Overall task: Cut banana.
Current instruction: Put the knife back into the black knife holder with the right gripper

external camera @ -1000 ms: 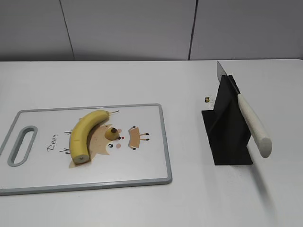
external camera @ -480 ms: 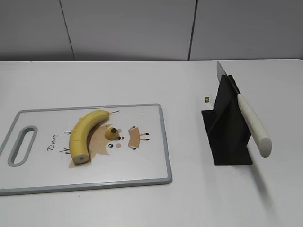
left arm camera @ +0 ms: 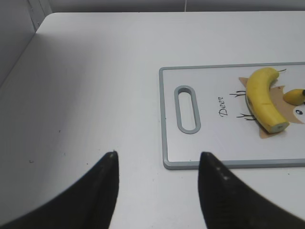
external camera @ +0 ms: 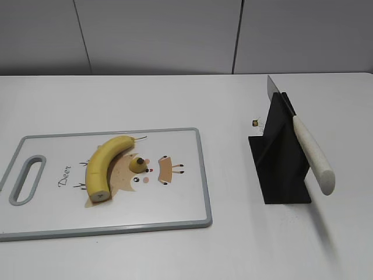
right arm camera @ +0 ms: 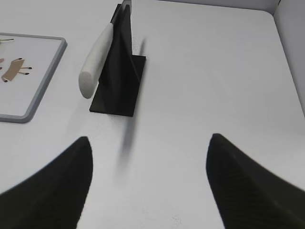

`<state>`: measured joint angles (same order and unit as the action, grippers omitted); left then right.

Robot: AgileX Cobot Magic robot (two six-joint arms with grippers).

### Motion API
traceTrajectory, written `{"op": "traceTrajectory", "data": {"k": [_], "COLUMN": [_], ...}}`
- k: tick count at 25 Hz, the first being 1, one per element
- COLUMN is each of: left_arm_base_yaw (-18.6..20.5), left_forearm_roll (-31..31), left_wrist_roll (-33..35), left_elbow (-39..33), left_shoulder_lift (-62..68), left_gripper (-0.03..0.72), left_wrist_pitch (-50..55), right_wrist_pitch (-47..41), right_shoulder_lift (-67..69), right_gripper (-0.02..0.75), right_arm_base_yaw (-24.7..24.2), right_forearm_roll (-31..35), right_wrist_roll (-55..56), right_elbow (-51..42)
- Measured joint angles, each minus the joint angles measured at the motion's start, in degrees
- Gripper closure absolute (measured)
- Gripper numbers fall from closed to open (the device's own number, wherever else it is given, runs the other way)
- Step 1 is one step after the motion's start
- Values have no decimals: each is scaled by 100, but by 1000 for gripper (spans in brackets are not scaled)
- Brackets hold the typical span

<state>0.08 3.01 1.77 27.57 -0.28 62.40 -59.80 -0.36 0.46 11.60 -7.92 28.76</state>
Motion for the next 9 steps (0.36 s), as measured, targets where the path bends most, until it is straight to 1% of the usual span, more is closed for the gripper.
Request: {"op": "traceTrajectory", "data": {"k": [9], "left_arm_base_yaw": [0], "left_forearm_roll": [0], "left_wrist_roll": [0], "left_elbow": [0], "left_shoulder_lift": [0], "left_gripper": [159], "left_wrist_pitch": [0], "right_wrist_pitch": [0], "right_shoulder_lift": [0], "right_gripper": [176], "right_arm_base_yaw": [0], "right_forearm_roll": [0], "right_wrist_roll": [0], "right_elbow": [0]}}
